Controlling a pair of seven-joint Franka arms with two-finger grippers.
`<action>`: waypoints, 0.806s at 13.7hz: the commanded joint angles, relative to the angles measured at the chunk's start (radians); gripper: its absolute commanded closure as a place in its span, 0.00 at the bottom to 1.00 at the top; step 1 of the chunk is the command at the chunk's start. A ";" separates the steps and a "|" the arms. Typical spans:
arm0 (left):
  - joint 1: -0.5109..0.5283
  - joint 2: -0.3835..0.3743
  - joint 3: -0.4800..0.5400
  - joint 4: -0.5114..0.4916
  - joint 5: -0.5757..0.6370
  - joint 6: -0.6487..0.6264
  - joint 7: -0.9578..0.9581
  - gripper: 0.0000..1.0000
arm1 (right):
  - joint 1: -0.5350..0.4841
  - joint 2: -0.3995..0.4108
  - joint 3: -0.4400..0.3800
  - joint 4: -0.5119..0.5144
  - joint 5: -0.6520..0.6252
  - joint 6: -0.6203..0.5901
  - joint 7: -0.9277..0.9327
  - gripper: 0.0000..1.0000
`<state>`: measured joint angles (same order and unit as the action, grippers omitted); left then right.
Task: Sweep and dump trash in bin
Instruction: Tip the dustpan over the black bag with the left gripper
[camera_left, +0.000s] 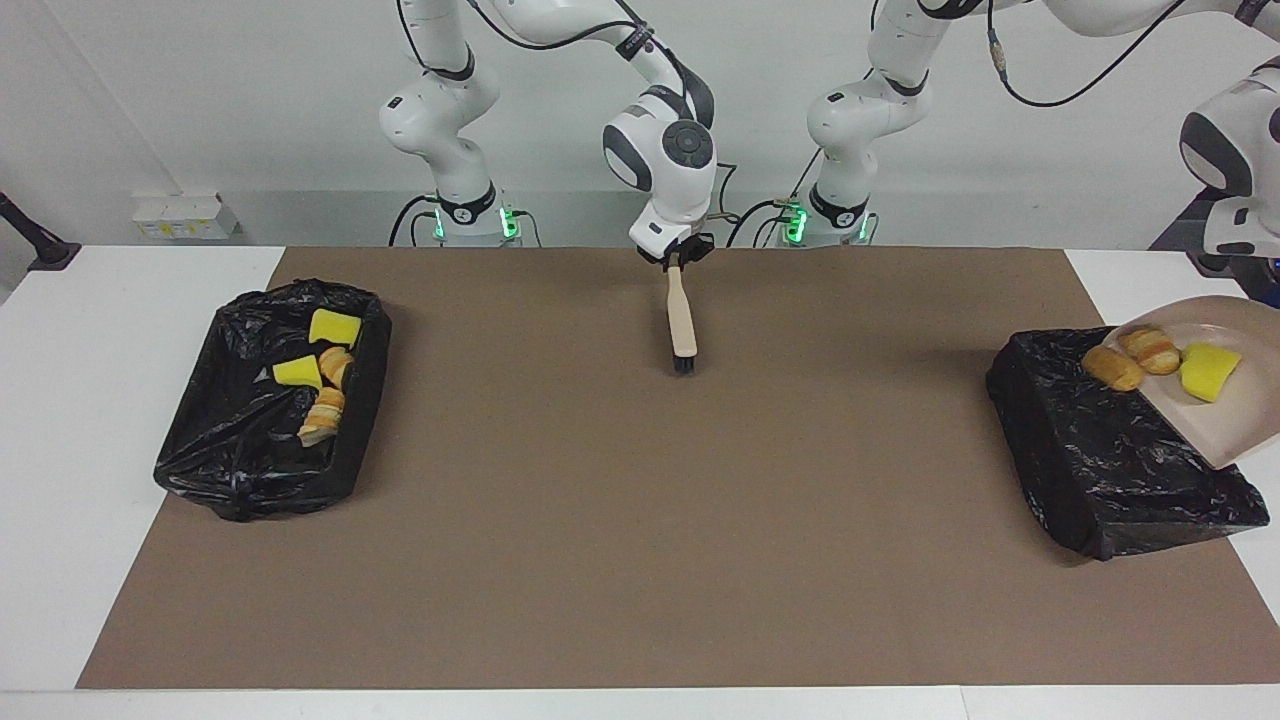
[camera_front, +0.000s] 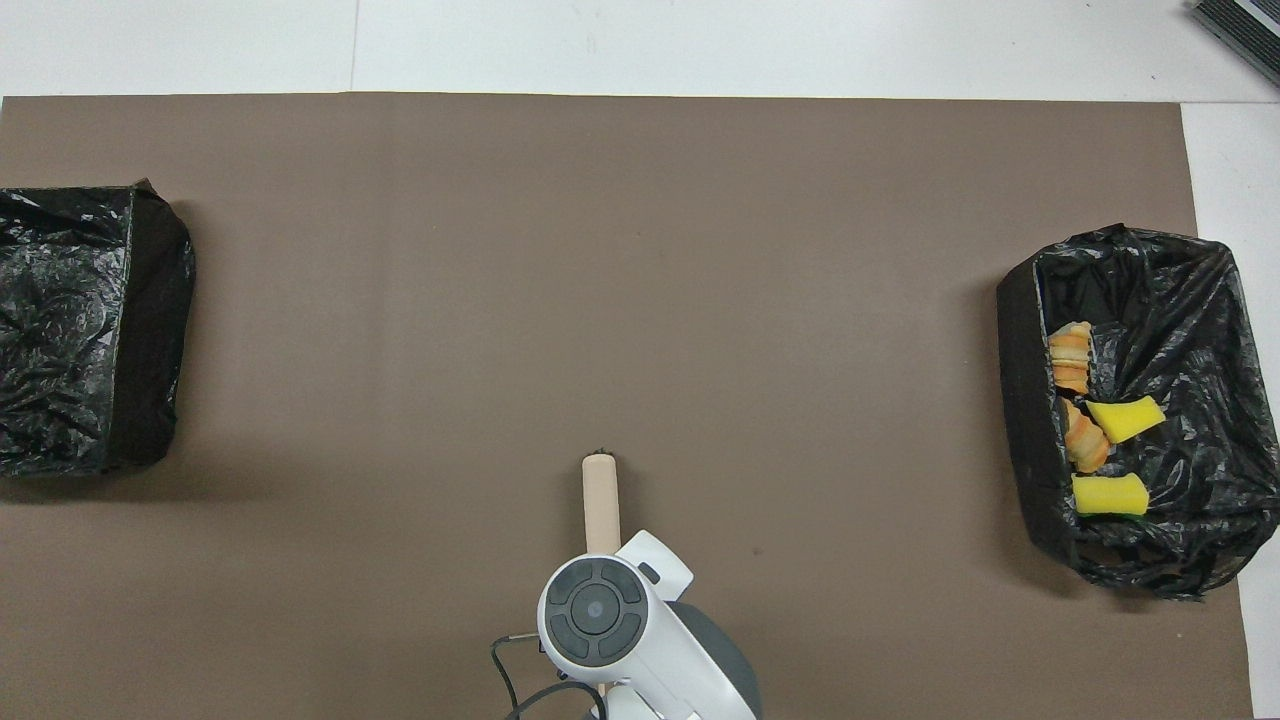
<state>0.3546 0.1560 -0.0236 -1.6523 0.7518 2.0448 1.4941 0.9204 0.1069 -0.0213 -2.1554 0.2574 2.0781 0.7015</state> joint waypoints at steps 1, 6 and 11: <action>-0.005 -0.039 -0.003 -0.079 0.092 0.029 -0.104 1.00 | -0.006 -0.004 -0.002 -0.012 0.026 -0.002 -0.048 0.91; -0.023 -0.047 -0.003 -0.075 0.274 -0.002 -0.155 1.00 | -0.017 0.014 -0.003 0.035 0.026 -0.061 -0.053 0.00; -0.092 -0.070 -0.026 -0.026 0.261 -0.130 -0.149 1.00 | -0.150 -0.044 -0.009 0.135 0.025 -0.205 -0.101 0.00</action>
<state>0.3290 0.1066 -0.0473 -1.6818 1.0043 1.9862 1.3571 0.8382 0.0956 -0.0296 -2.0601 0.2589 1.9410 0.6672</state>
